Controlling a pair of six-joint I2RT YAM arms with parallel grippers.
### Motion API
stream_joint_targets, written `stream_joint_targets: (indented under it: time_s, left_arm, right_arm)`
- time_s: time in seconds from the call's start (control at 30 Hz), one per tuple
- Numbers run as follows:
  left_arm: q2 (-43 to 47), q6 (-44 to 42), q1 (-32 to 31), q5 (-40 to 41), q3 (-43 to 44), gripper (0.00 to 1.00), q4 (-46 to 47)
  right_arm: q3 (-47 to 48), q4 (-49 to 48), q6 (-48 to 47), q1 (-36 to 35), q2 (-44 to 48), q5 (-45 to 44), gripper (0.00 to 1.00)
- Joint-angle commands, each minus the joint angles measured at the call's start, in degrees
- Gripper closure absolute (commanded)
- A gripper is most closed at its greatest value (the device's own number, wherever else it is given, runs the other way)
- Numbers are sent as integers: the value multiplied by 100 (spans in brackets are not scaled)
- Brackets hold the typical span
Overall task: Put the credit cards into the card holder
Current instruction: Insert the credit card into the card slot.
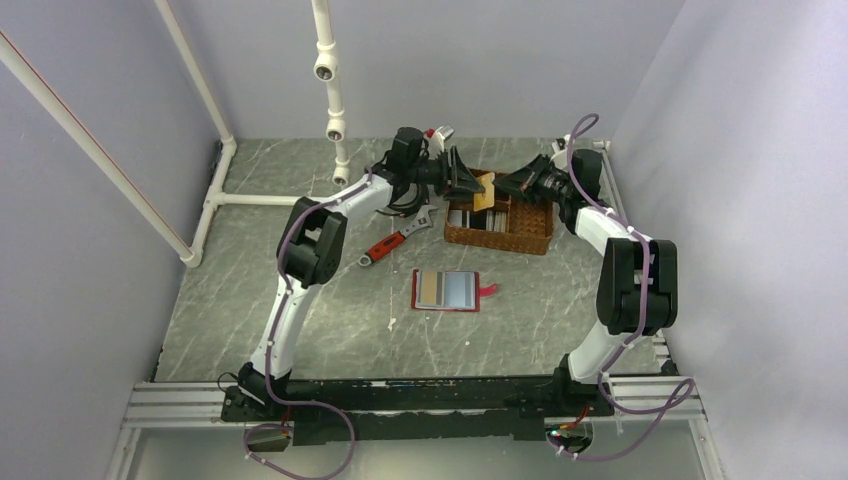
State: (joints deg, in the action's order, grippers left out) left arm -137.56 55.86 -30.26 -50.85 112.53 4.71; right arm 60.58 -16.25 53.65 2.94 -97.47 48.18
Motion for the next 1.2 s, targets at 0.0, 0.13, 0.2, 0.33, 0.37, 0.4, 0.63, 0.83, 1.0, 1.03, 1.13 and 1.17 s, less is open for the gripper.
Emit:
stream_joint_targets:
  time_s: [0.0, 0.13, 0.2, 0.33, 0.37, 0.4, 0.63, 0.83, 1.0, 1.03, 1.13, 1.17]
  left_arm:
    - [-107, 729, -26, -493, 57, 57, 1537]
    - [-36, 817, 47, -525, -62, 88, 1738]
    - [27, 832, 87, -567, -134, 97, 1851]
    - [46, 902, 117, -724, -144, 100, 1988]
    - [53, 895, 117, -731, -166, 100, 1994]
    - [53, 908, 122, -745, -169, 100, 2005]
    - [19, 871, 126, -820, -173, 100, 1980]
    - [30, 967, 132, -878, -262, 100, 2059]
    - [-6, 1067, 129, -930, -234, 100, 2174]
    - [-8, 1080, 133, -941, -216, 100, 2182]
    - [-29, 1146, 131, -969, -212, 100, 2277]
    - [-38, 1179, 127, -976, -218, 100, 2317]
  right_arm:
    - [-58, -402, 34, 19, 136, 152, 100]
    - [165, 592, -885, 48, 255, -138, 100]
    - [183, 864, -1125, 49, 299, -114, 93]
    - [30, 746, -1206, 58, 320, 29, 75]
    - [-16, 652, -1196, 58, 314, 106, 73]
    - [-52, 575, -1176, 58, 315, 180, 72]
    - [-323, -155, -598, 215, 270, 186, 70]
    - [-304, -1095, 256, 304, -20, 444, 73]
    - [-288, -1162, 281, 295, -184, 444, 76]
    - [-267, -1108, 235, 288, -195, 432, 76]
    - [-176, -1069, 201, 270, -265, 436, 76]
    - [-165, -1090, 214, 257, -284, 437, 77]
